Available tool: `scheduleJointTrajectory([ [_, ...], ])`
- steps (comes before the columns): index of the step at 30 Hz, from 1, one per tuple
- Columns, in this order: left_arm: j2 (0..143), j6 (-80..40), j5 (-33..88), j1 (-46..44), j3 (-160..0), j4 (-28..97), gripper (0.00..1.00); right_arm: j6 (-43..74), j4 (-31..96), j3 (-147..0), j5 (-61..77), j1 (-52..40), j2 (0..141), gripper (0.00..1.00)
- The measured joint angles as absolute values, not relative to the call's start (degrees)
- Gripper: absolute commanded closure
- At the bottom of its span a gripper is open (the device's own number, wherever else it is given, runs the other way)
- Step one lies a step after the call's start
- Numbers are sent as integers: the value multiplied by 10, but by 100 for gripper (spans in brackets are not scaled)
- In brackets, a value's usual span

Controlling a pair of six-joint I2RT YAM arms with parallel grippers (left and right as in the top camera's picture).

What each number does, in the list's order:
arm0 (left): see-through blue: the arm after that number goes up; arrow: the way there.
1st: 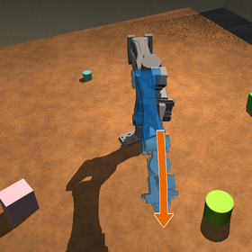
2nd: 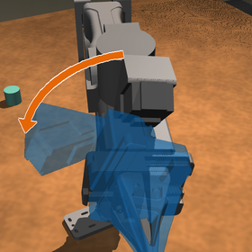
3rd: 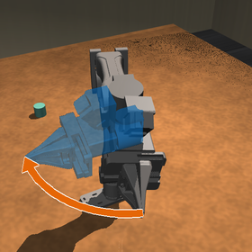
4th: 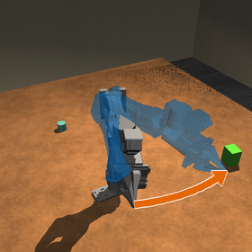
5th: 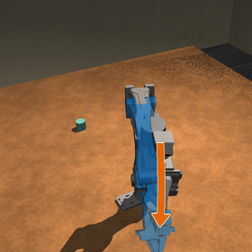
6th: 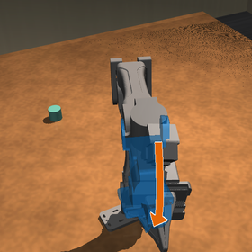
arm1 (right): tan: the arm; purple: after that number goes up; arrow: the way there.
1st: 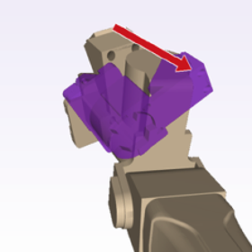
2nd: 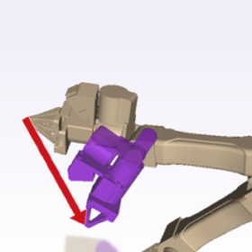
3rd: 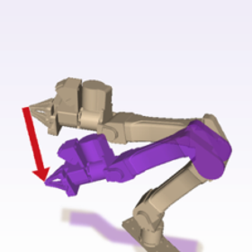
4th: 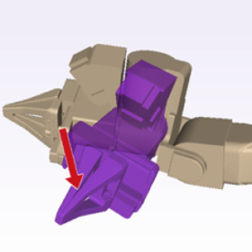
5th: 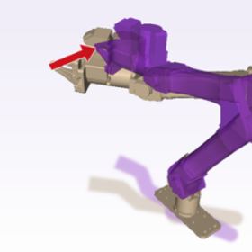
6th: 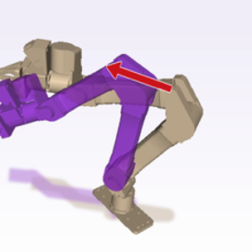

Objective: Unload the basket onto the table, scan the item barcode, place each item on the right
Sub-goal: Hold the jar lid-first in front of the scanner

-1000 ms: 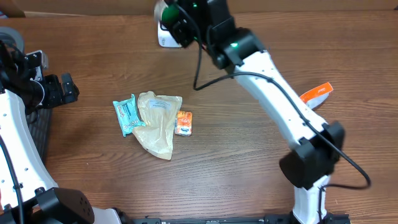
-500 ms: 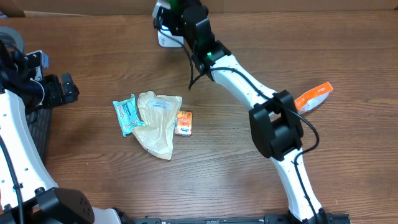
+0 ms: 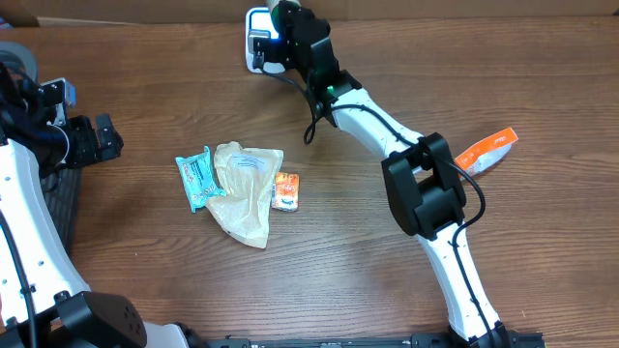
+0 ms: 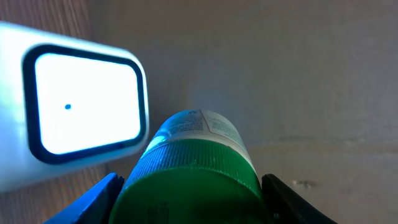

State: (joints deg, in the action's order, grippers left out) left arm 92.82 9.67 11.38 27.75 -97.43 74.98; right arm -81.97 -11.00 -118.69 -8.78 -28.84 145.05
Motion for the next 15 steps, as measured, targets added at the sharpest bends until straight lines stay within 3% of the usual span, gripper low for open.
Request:
scheduleJointTrajectory([
  [15, 928, 97, 114, 277, -974, 750, 0, -828, -109, -1187, -77, -286, 1451, 50],
])
